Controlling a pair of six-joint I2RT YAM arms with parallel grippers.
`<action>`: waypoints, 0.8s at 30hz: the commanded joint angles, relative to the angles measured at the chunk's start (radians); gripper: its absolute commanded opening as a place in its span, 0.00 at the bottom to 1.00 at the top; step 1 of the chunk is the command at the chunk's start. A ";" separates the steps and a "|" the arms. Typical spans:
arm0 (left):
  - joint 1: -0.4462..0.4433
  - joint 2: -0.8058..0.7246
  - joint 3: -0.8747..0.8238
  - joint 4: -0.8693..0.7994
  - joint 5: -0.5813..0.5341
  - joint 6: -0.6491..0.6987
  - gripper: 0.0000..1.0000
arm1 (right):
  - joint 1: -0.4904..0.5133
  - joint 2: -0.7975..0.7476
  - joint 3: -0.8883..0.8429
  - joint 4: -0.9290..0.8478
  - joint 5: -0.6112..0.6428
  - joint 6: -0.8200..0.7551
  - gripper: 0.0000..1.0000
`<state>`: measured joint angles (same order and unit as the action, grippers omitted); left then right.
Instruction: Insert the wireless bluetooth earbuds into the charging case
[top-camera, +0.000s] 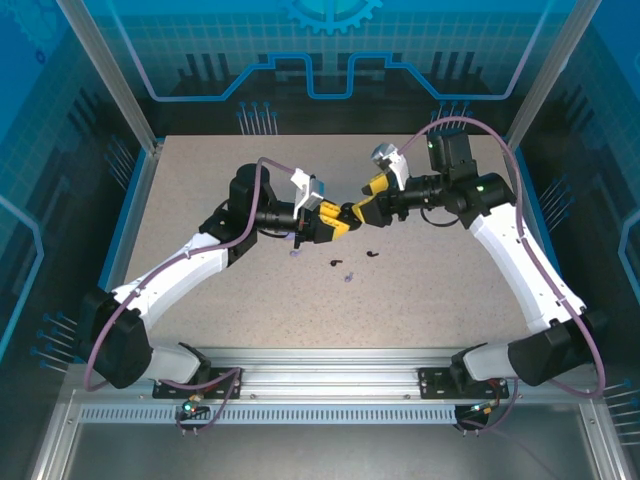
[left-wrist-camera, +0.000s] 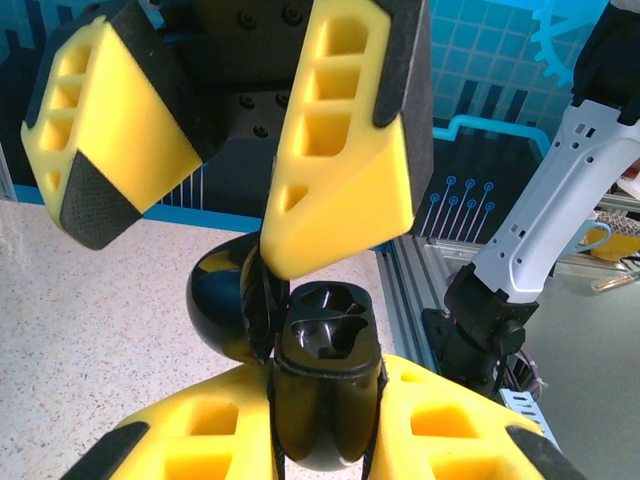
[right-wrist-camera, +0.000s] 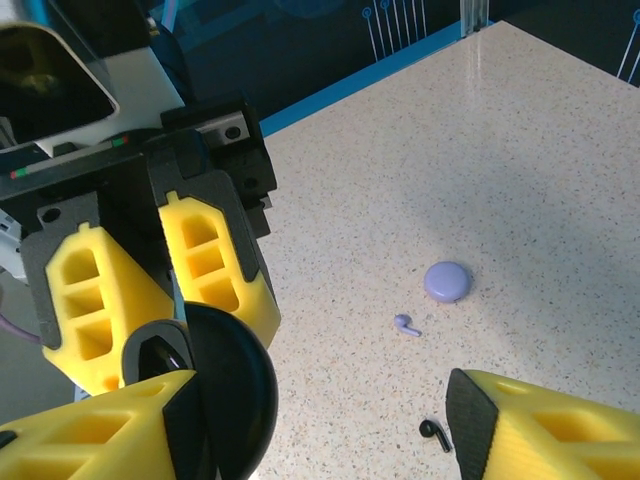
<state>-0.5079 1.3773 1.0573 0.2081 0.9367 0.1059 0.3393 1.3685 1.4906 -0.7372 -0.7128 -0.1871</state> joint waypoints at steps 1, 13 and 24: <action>-0.016 0.016 0.006 0.024 0.021 -0.017 0.01 | -0.016 -0.050 0.009 0.048 0.012 0.022 0.68; -0.014 0.024 -0.031 0.075 -0.047 -0.064 0.00 | -0.035 -0.085 -0.056 0.083 0.140 0.079 0.72; 0.047 0.028 -0.162 0.217 -0.074 -0.192 0.00 | -0.100 -0.040 -0.194 0.033 0.387 0.256 0.73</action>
<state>-0.4835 1.4052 0.9314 0.3393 0.8753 -0.0322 0.2672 1.3067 1.3300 -0.6724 -0.3874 -0.0124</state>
